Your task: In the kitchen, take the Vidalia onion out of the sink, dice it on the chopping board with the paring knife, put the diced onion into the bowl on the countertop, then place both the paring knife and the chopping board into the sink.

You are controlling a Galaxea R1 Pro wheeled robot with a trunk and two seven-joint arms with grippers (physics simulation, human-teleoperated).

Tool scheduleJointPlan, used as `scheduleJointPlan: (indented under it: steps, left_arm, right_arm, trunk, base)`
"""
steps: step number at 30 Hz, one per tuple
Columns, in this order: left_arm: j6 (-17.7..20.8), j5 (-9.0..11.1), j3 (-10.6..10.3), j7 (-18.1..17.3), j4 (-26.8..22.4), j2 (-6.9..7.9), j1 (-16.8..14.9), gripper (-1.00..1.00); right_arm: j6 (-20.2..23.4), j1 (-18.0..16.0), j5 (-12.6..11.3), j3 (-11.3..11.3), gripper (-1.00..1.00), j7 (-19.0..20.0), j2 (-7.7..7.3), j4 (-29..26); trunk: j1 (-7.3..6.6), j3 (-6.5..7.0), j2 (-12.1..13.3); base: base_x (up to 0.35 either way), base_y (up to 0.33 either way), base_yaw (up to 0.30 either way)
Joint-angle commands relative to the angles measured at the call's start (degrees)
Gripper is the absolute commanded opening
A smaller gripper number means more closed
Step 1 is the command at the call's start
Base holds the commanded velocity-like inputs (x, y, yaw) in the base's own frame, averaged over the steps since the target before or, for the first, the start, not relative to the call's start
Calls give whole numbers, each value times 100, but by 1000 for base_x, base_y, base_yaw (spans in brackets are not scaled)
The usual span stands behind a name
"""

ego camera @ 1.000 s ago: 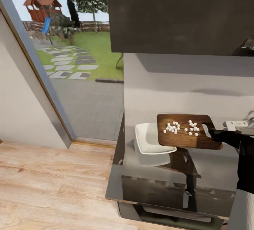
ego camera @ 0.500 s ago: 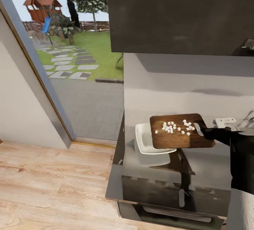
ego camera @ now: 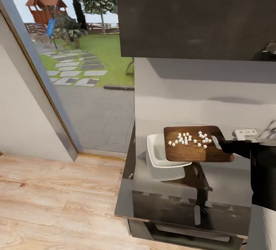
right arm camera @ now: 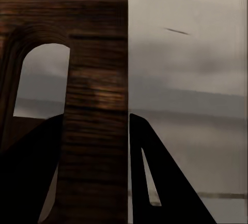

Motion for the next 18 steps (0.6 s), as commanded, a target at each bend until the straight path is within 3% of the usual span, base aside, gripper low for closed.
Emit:
scheduleJointPlan:
  steps: [1, 8, 10, 13, 18]
  left_arm:
    - [-19, 48, -46, 47, -14, 8, -2, 100]
    - [-18, 48, -46, 47, -27, 8, -2, 100]
    - [-21, 48, -45, 47, -27, 8, -2, 100]
    - [-19, 48, -43, 47, -28, 8, -2, 100]
    - [-22, 48, -45, 47, -34, 8, -2, 100]
  right_arm:
    - [37, -8, 42, -2, -100, 58, -7, -9]
    - [58, -67, 39, 16, -100, -174, -28, -51]
    - [58, -135, 37, 132, -100, -287, -27, -53]
    - [58, -197, 42, 497, -100, -394, -25, -56]
    - [58, -211, 40, 619, -100, -686, -20, -56]
  trunk:
    - [4, -10, -11]
    - [4, -10, -11]
    - [4, -10, -11]
    - [4, -10, -11]
    - [4, -10, -11]
  base:
    - [0, 0, 0]
    - [0, 0, 0]
    - [0, 0, 0]
    - [0, 0, 0]
    - [0, 0, 0]
